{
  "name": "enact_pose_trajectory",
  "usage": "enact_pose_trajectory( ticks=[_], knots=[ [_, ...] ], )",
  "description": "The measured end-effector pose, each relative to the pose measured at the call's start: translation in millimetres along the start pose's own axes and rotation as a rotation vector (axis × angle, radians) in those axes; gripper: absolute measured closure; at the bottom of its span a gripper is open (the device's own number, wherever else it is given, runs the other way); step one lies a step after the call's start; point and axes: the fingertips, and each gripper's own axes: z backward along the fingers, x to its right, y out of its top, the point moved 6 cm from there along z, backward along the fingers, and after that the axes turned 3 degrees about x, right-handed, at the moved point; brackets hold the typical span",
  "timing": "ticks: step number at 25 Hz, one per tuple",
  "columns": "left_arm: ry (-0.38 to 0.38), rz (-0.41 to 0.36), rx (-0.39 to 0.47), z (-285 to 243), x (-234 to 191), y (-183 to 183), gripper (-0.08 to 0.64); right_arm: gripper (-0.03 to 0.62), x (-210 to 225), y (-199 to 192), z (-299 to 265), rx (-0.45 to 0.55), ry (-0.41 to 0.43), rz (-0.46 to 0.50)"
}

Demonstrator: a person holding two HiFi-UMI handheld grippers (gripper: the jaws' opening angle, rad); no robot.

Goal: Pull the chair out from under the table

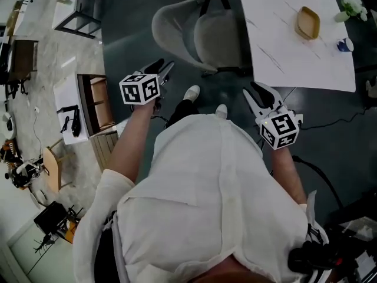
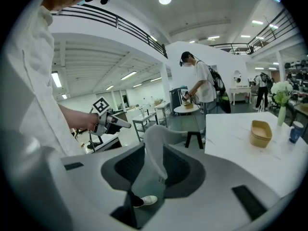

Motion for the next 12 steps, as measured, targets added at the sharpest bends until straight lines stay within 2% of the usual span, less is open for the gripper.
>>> enact_pose_trajectory(
  ticks=[3, 12],
  knots=[
    [0.023, 0.024, -0.029, -24.1, -36.9, 18.1, 0.378, 0.480, 6.7, 8.9, -4.0, 0.002, -0.064, -0.009],
    [0.071, 0.019, -0.172, -95.5, -135.6, 54.5, 0.347, 0.479, 3.1, 28.8, -23.1, 0.013, -0.229, -0.088]
  ],
)
